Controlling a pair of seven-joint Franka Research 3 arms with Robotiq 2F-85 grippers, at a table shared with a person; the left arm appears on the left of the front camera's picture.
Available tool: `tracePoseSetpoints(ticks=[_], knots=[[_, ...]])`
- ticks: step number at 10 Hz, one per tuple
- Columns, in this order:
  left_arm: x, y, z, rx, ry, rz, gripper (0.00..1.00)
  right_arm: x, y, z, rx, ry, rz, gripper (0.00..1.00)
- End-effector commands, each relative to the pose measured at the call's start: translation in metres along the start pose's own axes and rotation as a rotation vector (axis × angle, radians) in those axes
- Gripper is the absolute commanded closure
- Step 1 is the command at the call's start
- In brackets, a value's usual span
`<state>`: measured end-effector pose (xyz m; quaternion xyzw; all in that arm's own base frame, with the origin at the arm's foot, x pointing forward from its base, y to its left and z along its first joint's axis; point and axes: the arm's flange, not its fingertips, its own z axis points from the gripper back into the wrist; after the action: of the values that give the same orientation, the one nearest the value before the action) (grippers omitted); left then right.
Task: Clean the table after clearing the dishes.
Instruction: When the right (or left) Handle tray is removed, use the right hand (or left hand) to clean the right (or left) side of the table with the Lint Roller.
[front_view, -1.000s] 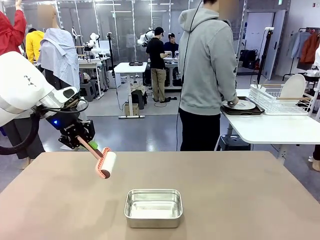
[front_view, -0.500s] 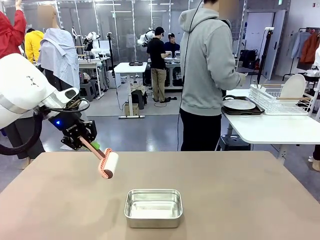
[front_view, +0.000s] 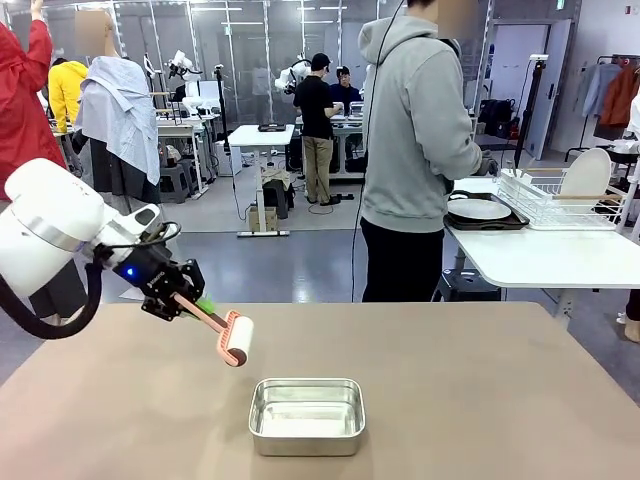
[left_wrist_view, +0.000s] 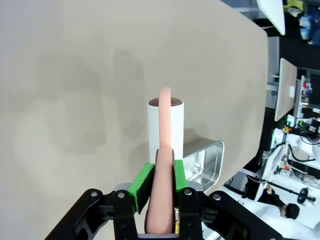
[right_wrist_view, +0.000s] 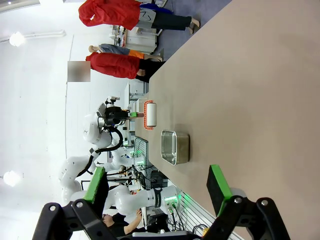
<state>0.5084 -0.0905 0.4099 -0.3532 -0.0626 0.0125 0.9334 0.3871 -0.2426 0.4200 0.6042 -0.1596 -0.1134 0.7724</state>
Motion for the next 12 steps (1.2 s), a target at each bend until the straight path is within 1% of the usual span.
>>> tracePoseSetpoints(ticks=[1, 2, 5, 7, 8, 11, 12], knots=[[0.000, 0.017, -0.018, -0.073, -0.020, 0.001, 0.77, 0.000, 0.004, -0.001, -0.003, -0.012, -0.001, 0.00], [-0.002, 0.028, -0.029, -0.106, -0.018, 0.009, 0.77, 0.000, 0.004, -0.001, -0.003, -0.012, -0.001, 0.00], [0.009, 0.053, -0.055, -0.137, -0.007, 0.019, 0.77, 0.000, 0.004, -0.001, -0.003, -0.012, -0.001, 0.00], [0.015, 0.073, -0.069, -0.096, -0.047, -0.014, 0.77, 0.000, 0.004, -0.001, -0.003, -0.012, -0.001, 0.00], [0.015, 0.085, -0.073, -0.057, -0.058, -0.023, 0.77, 0.000, 0.004, -0.001, -0.003, -0.012, -0.001, 0.00], [0.017, 0.123, -0.053, -0.037, -0.066, -0.053, 0.77, 0.000, 0.004, -0.001, -0.003, -0.012, -0.001, 0.00], [0.017, 0.134, -0.042, -0.042, -0.063, -0.041, 0.77, 0.000, 0.004, -0.001, -0.003, -0.012, -0.001, 0.00]])
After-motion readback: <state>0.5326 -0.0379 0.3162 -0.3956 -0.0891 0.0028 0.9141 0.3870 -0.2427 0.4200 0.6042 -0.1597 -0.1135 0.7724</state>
